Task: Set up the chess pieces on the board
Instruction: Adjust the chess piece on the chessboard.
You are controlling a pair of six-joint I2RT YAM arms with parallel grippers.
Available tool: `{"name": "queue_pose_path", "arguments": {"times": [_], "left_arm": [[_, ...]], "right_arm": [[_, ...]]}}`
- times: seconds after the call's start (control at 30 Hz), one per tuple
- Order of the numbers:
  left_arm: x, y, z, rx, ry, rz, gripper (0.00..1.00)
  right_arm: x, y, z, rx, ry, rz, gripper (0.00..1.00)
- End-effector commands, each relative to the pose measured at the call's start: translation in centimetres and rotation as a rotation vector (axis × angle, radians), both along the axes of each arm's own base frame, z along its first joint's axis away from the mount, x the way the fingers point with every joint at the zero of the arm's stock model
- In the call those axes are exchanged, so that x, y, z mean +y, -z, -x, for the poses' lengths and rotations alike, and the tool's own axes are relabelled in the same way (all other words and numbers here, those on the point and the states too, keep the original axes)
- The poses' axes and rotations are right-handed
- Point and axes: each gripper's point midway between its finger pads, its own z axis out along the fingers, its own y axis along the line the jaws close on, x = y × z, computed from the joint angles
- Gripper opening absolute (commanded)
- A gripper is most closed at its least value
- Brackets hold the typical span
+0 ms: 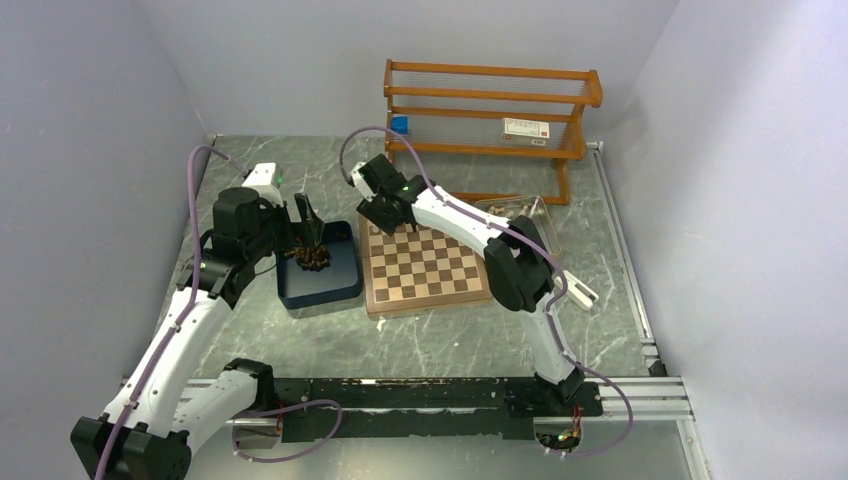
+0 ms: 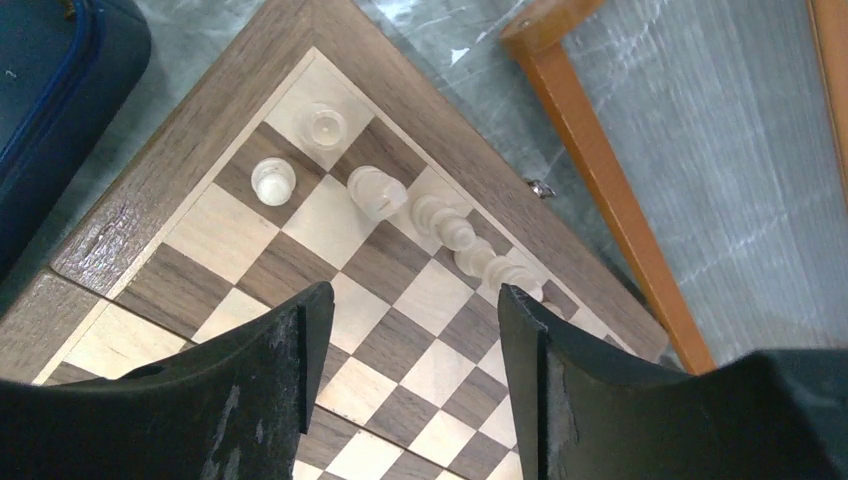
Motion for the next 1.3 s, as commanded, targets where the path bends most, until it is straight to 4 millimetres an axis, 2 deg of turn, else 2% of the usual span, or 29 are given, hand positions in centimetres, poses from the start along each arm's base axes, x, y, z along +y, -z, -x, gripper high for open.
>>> {"name": "queue_pose_path", "arguments": {"times": [0.0,0.1,0.43,1.27], "left_arm": [[0.1,-1.3,0.0,-0.042,-0.010,0.002,0.98],[0.1,-1.4,0.0,-0.044,-0.010,0.002,0.98],[0.1,-1.3,-0.1,-0.041,-0.009,0.000,0.98],[0.1,-1.4,-0.1,-0.042,-0.009,0.000,0.98]], "right_arm": [[1.6,-1.5,-1.0,-0.098,-0.083,-0.011,0.66],[1.6,-1.0,-1.4,-0.116,-0.089,0.018,0.71],[1.6,-0.4,-2.5,-0.183,-0.076,0.090,0.72],[1.8,0.9,-3.1,-0.186,-0.074,0.122,0.72]]}}
